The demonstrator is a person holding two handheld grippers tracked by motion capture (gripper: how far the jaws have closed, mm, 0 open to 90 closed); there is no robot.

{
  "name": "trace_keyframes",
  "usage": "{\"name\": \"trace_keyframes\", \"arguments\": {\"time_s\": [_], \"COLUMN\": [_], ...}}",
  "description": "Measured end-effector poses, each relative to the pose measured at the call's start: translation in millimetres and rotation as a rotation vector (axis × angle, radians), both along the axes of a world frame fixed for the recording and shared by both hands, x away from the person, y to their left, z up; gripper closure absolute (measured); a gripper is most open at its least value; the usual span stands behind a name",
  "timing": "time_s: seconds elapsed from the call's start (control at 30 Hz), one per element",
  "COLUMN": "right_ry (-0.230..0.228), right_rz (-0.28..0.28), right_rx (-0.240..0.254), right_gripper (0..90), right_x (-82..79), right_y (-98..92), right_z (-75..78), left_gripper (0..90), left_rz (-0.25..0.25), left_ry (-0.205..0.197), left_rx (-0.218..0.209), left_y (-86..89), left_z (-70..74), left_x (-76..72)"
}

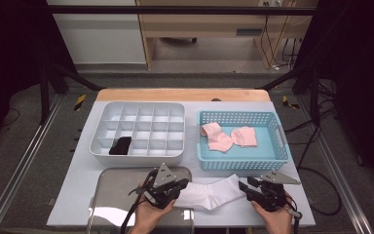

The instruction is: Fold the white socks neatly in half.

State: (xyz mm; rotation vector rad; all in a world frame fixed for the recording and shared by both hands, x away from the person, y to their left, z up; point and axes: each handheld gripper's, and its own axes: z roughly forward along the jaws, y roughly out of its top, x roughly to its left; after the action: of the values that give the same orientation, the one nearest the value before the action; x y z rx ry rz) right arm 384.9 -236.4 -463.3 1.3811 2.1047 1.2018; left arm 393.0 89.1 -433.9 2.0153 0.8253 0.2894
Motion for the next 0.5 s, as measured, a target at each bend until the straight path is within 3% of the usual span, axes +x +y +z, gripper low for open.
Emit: {"name": "trace_keyframes", "arguments": {"time_s": [0.5], "right_ry": [0.045], "right_rz": [0.011], "right_rx": [-0.009], "right_gripper": [59.0], "right_x": [-0.6], "right_y": [0.0], "right_z": [-4.9], "left_gripper": [89.3], "left_rz": [-0.088], "left_ry": [0.044], "left_rx": [0.049], "left_y": [-42.1], "left_z": [-19.7], "left_x": [3.3]}}
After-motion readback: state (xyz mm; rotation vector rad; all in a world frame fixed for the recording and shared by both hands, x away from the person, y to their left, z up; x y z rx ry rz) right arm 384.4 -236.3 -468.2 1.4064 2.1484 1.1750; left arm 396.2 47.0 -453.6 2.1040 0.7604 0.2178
